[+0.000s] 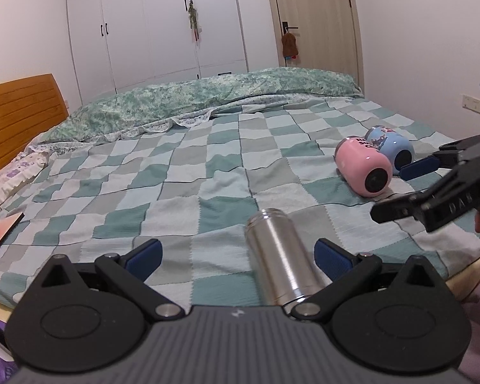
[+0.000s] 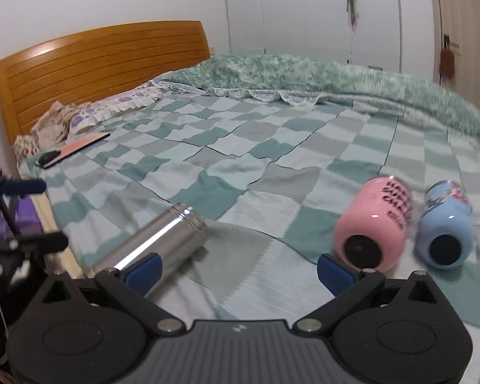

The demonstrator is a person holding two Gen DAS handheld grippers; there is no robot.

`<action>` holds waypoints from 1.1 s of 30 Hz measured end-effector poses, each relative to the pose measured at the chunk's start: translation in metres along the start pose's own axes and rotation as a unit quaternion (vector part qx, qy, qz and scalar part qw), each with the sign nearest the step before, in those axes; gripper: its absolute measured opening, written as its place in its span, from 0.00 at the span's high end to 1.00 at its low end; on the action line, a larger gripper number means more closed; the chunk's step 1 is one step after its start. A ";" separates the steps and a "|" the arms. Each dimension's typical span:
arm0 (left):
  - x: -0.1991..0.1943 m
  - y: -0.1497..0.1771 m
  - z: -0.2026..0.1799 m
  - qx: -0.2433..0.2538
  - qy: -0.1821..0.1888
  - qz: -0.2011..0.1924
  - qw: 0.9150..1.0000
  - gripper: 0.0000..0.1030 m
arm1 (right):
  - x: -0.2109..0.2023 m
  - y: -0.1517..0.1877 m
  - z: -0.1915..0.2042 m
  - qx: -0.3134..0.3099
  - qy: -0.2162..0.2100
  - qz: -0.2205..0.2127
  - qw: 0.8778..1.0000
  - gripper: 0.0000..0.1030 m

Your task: Flip cup upright

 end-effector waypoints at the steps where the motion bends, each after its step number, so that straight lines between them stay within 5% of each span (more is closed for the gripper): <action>1: 0.002 -0.002 -0.006 0.001 -0.001 0.004 1.000 0.00 | -0.003 0.002 -0.004 -0.007 0.001 -0.002 1.000 0.00; 13: 0.043 -0.025 -0.044 0.004 0.011 0.075 0.997 0.00 | -0.025 0.031 -0.037 -0.074 0.035 -0.007 0.997 0.00; 21: 0.093 -0.031 -0.042 -0.013 -0.001 0.174 0.985 0.00 | -0.017 0.035 -0.050 -0.088 0.041 0.005 0.995 0.00; 33: 0.133 -0.033 -0.050 -0.001 0.004 0.227 0.974 0.03 | 0.004 0.030 -0.059 -0.094 0.034 0.016 0.995 0.00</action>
Point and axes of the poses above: each gripper's, at about its wrist camera, not at the fingertips, and x roughly the way its jaws point, z to its left, y to its underside, the point moved 4 cm from there along x, roughly the way its jaws point, and after that the axes turned 5 degrees about -y, right-handed, at the moved point
